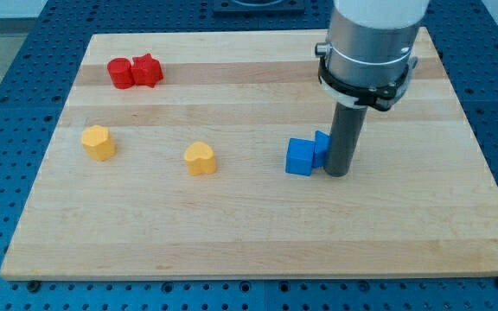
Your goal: Push the yellow heart to the right side of the yellow hexagon
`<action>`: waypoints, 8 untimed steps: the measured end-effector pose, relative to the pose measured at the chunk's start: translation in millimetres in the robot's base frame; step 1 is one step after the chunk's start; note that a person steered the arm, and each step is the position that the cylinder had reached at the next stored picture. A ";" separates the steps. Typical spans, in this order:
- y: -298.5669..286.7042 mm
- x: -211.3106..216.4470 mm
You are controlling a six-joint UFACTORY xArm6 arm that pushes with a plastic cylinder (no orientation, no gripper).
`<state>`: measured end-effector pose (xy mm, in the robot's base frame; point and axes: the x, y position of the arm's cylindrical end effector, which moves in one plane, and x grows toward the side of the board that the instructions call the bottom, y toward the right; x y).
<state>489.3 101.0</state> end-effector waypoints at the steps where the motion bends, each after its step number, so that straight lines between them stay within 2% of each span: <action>1: 52.4 2.8; 2: 40.4 46.1; 3: -31.2 74.5; 4: -75.9 63.5; 6: -117.2 19.1; 8: -197.1 6.3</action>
<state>495.6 -96.1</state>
